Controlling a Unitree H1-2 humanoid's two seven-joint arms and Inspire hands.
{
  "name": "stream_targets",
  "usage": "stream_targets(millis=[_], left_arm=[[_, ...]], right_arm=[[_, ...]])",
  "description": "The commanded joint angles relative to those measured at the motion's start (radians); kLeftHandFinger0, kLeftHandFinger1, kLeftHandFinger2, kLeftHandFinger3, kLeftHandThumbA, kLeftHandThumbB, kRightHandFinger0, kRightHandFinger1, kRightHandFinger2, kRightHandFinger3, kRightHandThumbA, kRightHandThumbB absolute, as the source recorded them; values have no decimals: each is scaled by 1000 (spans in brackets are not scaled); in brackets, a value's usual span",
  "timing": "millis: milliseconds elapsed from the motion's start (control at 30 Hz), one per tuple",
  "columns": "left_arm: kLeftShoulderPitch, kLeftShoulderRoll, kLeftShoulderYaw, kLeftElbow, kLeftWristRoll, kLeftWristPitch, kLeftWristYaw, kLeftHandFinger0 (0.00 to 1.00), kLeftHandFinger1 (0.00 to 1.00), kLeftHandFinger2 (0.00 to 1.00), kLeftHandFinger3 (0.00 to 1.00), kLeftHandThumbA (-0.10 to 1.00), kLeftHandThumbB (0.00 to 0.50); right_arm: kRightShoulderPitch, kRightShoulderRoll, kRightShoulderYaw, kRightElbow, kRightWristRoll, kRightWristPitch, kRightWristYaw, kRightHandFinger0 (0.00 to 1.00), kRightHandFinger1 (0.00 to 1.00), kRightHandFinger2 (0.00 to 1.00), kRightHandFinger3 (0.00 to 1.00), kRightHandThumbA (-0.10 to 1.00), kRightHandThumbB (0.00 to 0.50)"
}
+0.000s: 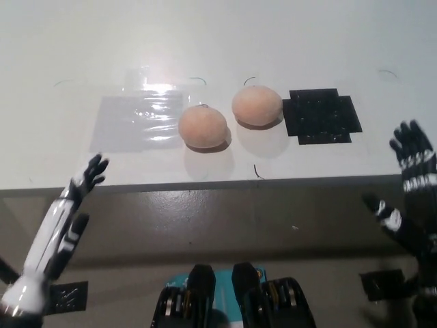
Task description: Use both hands to push two dumpling toys together to the middle
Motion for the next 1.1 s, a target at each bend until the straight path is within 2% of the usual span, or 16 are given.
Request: stream_targets(millis=[0,33,67,133,300,333,367,400,467,567,667,767,867,933,967,1067], left_arm=[[70,39,43,-24,-240,-68,-47,1000,1000,1000,1000,1000,313],[76,33,46,14,-231,-90,-50,1000,1000,1000,1000,1000,289],[82,28,48,33,-223,-105,-51,1000,1000,1000,1000,1000,266],[93,17,51,65,-202,-110,-48,1000,1000,1000,1000,1000,268],[114,3,48,194,-133,-145,-43,1000,1000,1000,1000,1000,237],[104,-1,50,229,-119,-155,-39,1000,1000,1000,1000,1000,182],[101,-4,49,258,-103,-156,-36,1000,1000,1000,1000,1000,228],[99,-8,45,293,-90,-156,-34,1000,1000,1000,1000,1000,234],[87,-7,44,348,-82,-156,-36,1000,1000,1000,1000,1000,218],[95,-13,50,405,-82,-156,-34,1000,1000,1000,1000,1000,230],[95,-20,51,470,-51,-156,-12,1000,1000,1000,1000,1000,216],[88,-23,47,513,-31,-156,3,1000,1000,1000,1000,1000,219],[71,-28,52,551,-27,-156,21,1000,1000,1000,1000,1000,213],[59,-22,51,566,-29,-156,18,1000,1000,1000,1000,1000,205],[50,-22,52,571,-37,-156,12,1000,1000,1000,1000,1000,222],[32,-22,51,587,-43,-156,4,1000,1000,1000,1000,1000,212]], right_arm=[[61,-35,46,-31,33,-5,75,1000,1000,1000,1000,1000,240],[65,-39,49,23,33,-45,88,1000,1000,1000,1000,1000,210],[69,-40,52,47,29,-55,90,1000,1000,1000,1000,1000,207],[71,-36,53,103,26,-75,92,1000,1000,1000,1000,1000,202],[83,-23,58,219,4,-92,91,1000,1000,1000,1000,1000,267],[78,-21,59,245,-1,-104,92,1000,1000,1000,1000,1000,209],[80,-21,60,263,-4,-99,91,1000,1000,1000,1000,1000,254],[84,-20,59,285,-9,-90,86,1000,1000,1000,1000,1000,258],[67,-19,59,340,-2,-94,92,1000,1000,1000,1000,1000,237],[58,-12,60,416,-30,-123,82,1000,1000,1000,1000,1000,238],[59,-10,50,468,-10,-123,99,1000,1000,1000,1000,1000,181],[61,-7,48,498,-10,-123,87,1000,1000,1000,1000,1000,178],[50,-5,39,530,-38,-123,75,1000,1000,1000,1000,1000,202],[36,-3,35,554,-38,-123,73,1000,1000,1000,1000,1000,192],[27,0,32,563,-37,-123,71,1000,1000,1000,1000,1000,185],[16,8,19,585,-32,-123,68,1000,1000,1000,1000,1000,196]])
